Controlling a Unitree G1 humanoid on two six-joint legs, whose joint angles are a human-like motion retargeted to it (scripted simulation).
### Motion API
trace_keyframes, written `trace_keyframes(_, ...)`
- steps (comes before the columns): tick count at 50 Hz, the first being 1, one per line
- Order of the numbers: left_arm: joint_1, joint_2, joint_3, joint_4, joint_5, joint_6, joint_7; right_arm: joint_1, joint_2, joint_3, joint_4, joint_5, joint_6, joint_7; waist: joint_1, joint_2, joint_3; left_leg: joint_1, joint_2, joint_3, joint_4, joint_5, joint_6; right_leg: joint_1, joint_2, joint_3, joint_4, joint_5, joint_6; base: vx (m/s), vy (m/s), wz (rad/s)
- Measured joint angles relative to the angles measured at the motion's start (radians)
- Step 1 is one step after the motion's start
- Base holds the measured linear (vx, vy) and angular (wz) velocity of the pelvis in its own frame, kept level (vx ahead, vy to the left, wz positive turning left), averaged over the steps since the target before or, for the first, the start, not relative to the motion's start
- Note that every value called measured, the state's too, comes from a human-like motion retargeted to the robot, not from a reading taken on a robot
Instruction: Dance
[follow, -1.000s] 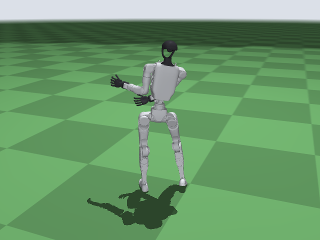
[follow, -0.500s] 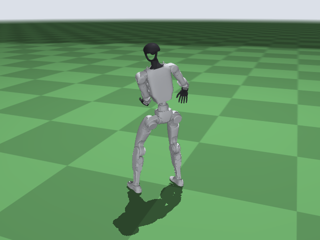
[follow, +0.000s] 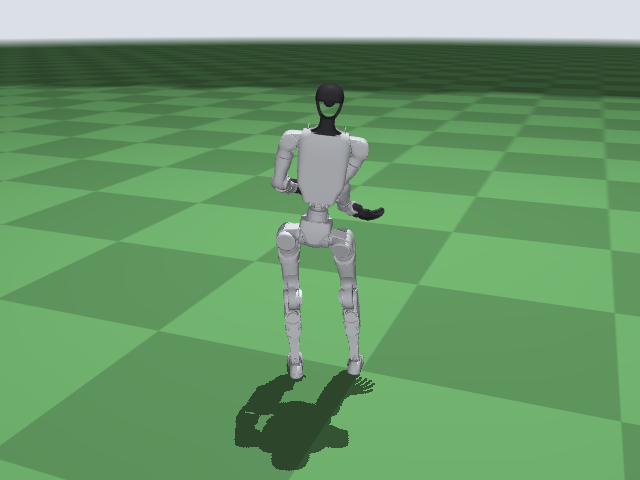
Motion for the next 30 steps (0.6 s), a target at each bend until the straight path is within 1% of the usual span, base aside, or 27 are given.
trace_keyframes(2,-0.074,0.008,-0.010,-0.098,-0.096,-0.049,0.067,0.009,-0.052,-0.010,-0.097,-0.021,-0.069,0.001,-0.024,0.004,0.005,0.009,0.000,-0.030,-0.011,0.011,0.007,0.036,-0.029,-0.044,-0.056,0.014,0.018,-0.01,-0.03,0.96)
trace_keyframes(3,-0.130,0.025,-0.025,-0.172,-0.134,-0.079,0.131,0.012,-0.097,0.005,-0.161,-0.047,-0.077,-0.013,-0.040,0.006,0.010,0.011,0.003,-0.034,-0.012,0.017,0.017,0.062,-0.054,-0.098,-0.091,0.029,0.020,-0.02,-0.07,1.02)
trace_keyframes(5,-0.234,0.065,-0.052,-0.341,-0.148,-0.090,0.281,0.006,-0.188,0.039,-0.315,-0.114,-0.036,-0.033,-0.073,0.005,0.018,0.006,0.005,-0.060,-0.011,0.029,0.032,0.106,-0.073,-0.154,-0.162,0.063,0.024,-0.03,-0.11,0.78)
trace_keyframes(8,-0.321,0.096,-0.074,-0.547,-0.082,-0.011,0.395,-0.040,-0.278,0.071,-0.505,-0.238,0.053,-0.006,-0.112,0.001,0.013,-0.005,0.006,-0.086,-0.025,0.038,0.036,0.130,-0.074,-0.191,-0.230,0.091,0.026,-0.09,-0.10,0.28)
trace_keyframes(10,-0.324,0.105,-0.092,-0.628,-0.055,0.029,0.401,-0.055,-0.312,0.089,-0.588,-0.331,0.112,0.022,-0.125,0.004,0.015,0.007,0.013,-0.059,-0.043,0.046,0.042,0.137,-0.069,-0.205,-0.251,0.101,0.025,0.02,0.00,-0.14)
trace_keyframes(12,-0.282,0.115,-0.118,-0.657,-0.057,0.016,0.387,-0.039,-0.320,0.091,-0.624,-0.435,0.155,0.017,-0.105,0.009,0.027,0.025,0.004,-0.055,-0.054,0.053,0.043,0.142,-0.069,-0.200,-0.253,0.105,0.018,0.10,0.07,-0.55)
trace_keyframes(13,-0.253,0.122,-0.139,-0.652,-0.063,-0.004,0.375,-0.024,-0.318,0.086,-0.625,-0.484,0.168,-0.012,-0.088,0.013,0.038,0.035,-0.007,-0.063,-0.058,0.055,0.042,0.143,-0.072,-0.197,-0.248,0.106,0.015,0.10,0.14,-0.65)
trace_keyframes(15,-0.189,0.139,-0.191,-0.591,-0.062,-0.061,0.315,0.012,-0.293,0.071,-0.594,-0.560,0.159,-0.126,-0.044,0.022,0.058,0.058,-0.024,-0.059,-0.071,0.059,0.042,0.138,-0.080,-0.189,-0.223,0.099,0.012,0.06,0.18,-0.63)
trace_keyframes(16,-0.158,0.148,-0.213,-0.521,-0.036,-0.085,0.252,0.027,-0.261,0.066,-0.543,-0.577,0.134,-0.198,-0.019,0.028,0.060,0.068,-0.030,-0.052,-0.079,0.060,0.040,0.127,-0.081,-0.178,-0.198,0.088,0.013,0.04,0.20,-0.56)
trace_keyframes(17,-0.128,0.158,-0.228,-0.440,0.006,-0.100,0.191,0.037,-0.225,0.061,-0.478,-0.582,0.107,-0.261,0.005,0.034,0.060,0.075,-0.036,-0.045,-0.086,0.061,0.036,0.113,-0.080,-0.166,-0.170,0.077,0.013,0.05,0.20,-0.51)
trace_keyframes(18,-0.097,0.166,-0.232,-0.339,0.082,-0.097,0.135,0.038,-0.179,0.054,-0.385,-0.565,0.076,-0.309,0.028,0.037,0.056,0.079,-0.043,-0.040,-0.092,0.061,0.029,0.094,-0.076,-0.150,-0.137,0.063,0.010,0.05,0.20,-0.39)
trace_keyframes(20,-0.037,0.199,-0.213,-0.162,0.311,-0.040,0.078,0.009,-0.078,0.027,-0.138,-0.475,0.032,-0.320,0.054,0.044,0.043,0.081,-0.056,-0.041,-0.103,0.060,0.014,0.060,-0.072,-0.136,-0.070,0.028,0.007,0.05,0.18,-0.15)
trace_keyframes(21,0.001,0.226,-0.176,-0.100,0.428,0.000,0.061,-0.021,-0.038,0.003,0.021,-0.390,0.055,-0.270,0.056,0.048,0.037,0.083,-0.058,-0.048,-0.105,0.057,0.002,0.047,-0.072,-0.132,-0.035,0.008,0.016,0.08,0.12,0.07)
trace_keyframes(22,0.038,0.252,-0.137,-0.044,0.521,0.029,0.047,-0.048,-0.007,-0.017,0.179,-0.310,0.098,-0.214,0.061,0.051,0.032,0.085,-0.059,-0.054,-0.107,0.054,-0.009,0.037,-0.069,-0.124,-0.002,-0.009,0.023,0.10,0.07,0.14)
trace_keyframes(24,0.116,0.292,-0.037,0.027,0.576,0.053,0.055,-0.090,-0.001,-0.013,0.482,-0.181,0.278,-0.079,0.091,0.054,0.027,0.096,-0.055,-0.060,-0.110,0.051,-0.029,0.018,-0.046,-0.084,0.060,-0.030,0.032,0.10,0.01,0.10)
trace_keyframes(25,0.156,0.306,0.027,0.046,0.573,0.072,0.081,-0.111,-0.018,0.015,0.621,-0.131,0.382,-0.010,0.115,0.053,0.028,0.101,-0.054,-0.061,-0.112,0.052,-0.036,0.008,-0.032,-0.060,0.092,-0.039,0.037,0.04,-0.07,0.13)
trace_keyframes(27,0.203,0.289,0.175,0.022,0.476,0.164,0.119,-0.168,-0.036,0.182,0.722,-0.075,0.475,0.086,0.178,0.056,0.031,0.107,-0.047,-0.079,-0.116,0.051,-0.048,-0.006,-0.012,-0.028,0.143,-0.056,0.050,-0.05,-0.14,0.44)
trace_keyframes(28,0.204,0.272,0.247,-0.010,0.393,0.229,0.134,-0.197,-0.051,0.287,0.727,-0.074,0.481,0.133,0.204,0.052,0.035,0.108,-0.046,-0.092,-0.115,0.049,-0.052,-0.008,-0.007,-0.006,0.159,-0.067,0.057,-0.12,-0.21,1.10)
trace_keyframes(30,0.167,0.201,0.370,-0.091,0.180,0.348,0.202,-0.260,-0.079,0.470,0.654,-0.203,0.502,0.228,0.230,0.036,0.039,0.110,-0.043,-0.127,-0.109,0.054,-0.048,0.016,-0.013,0.028,0.162,-0.080,0.091,-0.11,-0.33,1.84)
